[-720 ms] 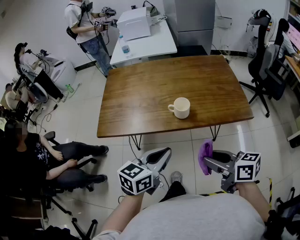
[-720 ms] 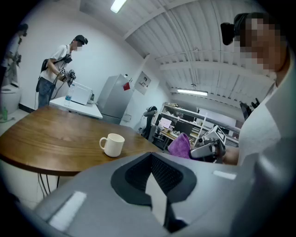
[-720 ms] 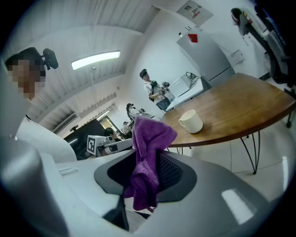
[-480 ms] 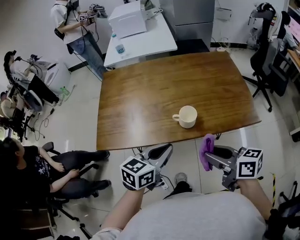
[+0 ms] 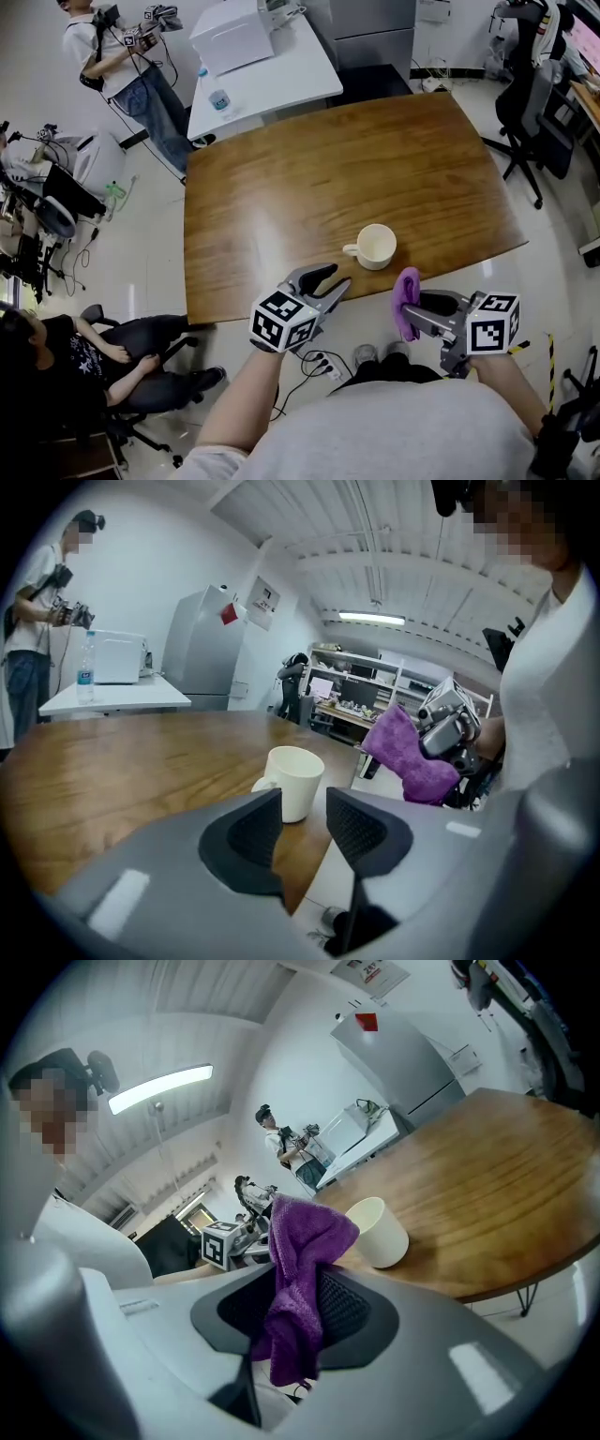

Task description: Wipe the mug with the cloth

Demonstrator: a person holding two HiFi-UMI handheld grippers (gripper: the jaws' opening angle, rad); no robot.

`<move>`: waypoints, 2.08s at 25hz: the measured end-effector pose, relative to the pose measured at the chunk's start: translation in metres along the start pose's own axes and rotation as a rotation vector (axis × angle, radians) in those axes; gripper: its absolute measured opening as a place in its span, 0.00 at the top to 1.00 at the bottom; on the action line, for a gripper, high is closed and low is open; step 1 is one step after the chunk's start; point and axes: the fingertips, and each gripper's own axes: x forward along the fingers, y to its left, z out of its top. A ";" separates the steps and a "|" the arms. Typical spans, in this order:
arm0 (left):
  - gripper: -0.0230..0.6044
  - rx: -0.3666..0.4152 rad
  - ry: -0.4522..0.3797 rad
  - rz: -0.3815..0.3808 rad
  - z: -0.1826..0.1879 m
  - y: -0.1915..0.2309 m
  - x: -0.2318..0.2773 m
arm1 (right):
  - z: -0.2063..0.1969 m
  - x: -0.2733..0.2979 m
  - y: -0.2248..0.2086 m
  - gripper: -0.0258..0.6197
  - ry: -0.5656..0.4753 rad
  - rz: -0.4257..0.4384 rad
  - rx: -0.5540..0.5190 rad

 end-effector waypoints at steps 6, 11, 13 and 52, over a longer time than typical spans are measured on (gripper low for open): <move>0.75 0.040 0.100 0.016 -0.013 0.035 0.035 | -0.001 0.018 -0.018 0.75 0.048 0.014 0.005; 0.75 -0.003 0.126 0.022 -0.024 0.053 0.051 | -0.008 0.039 -0.024 0.75 0.111 0.047 -0.020; 0.75 -0.002 0.141 0.015 -0.025 0.054 0.057 | -0.011 0.049 -0.024 0.75 0.146 0.060 -0.036; 0.88 0.119 0.186 0.037 -0.033 0.056 0.062 | -0.052 0.092 -0.075 0.75 0.353 0.032 -0.053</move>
